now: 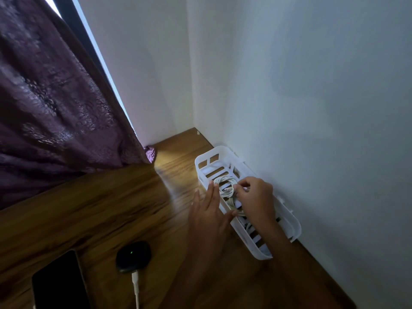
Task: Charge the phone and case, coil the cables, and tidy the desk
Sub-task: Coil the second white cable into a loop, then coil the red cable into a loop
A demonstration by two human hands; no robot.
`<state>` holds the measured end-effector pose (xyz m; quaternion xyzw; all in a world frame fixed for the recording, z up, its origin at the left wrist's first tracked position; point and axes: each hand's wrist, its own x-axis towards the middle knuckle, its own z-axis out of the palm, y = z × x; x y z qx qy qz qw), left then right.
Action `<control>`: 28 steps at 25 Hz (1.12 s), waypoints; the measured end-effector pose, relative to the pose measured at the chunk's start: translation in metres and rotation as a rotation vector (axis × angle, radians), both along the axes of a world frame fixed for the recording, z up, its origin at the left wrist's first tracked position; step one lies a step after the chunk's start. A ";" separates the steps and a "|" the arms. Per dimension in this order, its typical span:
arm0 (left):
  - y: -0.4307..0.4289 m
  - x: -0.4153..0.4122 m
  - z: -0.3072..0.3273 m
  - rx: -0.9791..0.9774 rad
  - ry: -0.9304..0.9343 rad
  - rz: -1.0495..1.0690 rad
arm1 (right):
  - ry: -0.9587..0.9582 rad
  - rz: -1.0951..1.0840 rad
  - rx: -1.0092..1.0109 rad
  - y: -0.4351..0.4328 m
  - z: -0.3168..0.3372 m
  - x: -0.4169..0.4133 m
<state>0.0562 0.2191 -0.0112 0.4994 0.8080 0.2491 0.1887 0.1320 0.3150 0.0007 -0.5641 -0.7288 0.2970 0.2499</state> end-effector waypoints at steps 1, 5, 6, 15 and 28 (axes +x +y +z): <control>-0.001 -0.001 0.004 0.014 -0.011 0.006 | 0.022 -0.003 0.019 -0.003 0.002 0.002; -0.022 -0.003 0.030 0.013 -0.003 -0.058 | 0.181 -0.048 0.038 -0.022 0.015 0.009; -0.029 -0.007 0.036 -0.025 -0.024 -0.095 | 0.211 -0.055 0.062 -0.030 0.020 0.010; -0.179 -0.028 0.018 0.279 0.045 0.125 | 0.532 0.102 -0.022 -0.180 0.051 -0.026; -0.508 -0.143 0.014 0.340 0.129 0.533 | 0.475 0.519 -0.180 -0.481 0.021 -0.164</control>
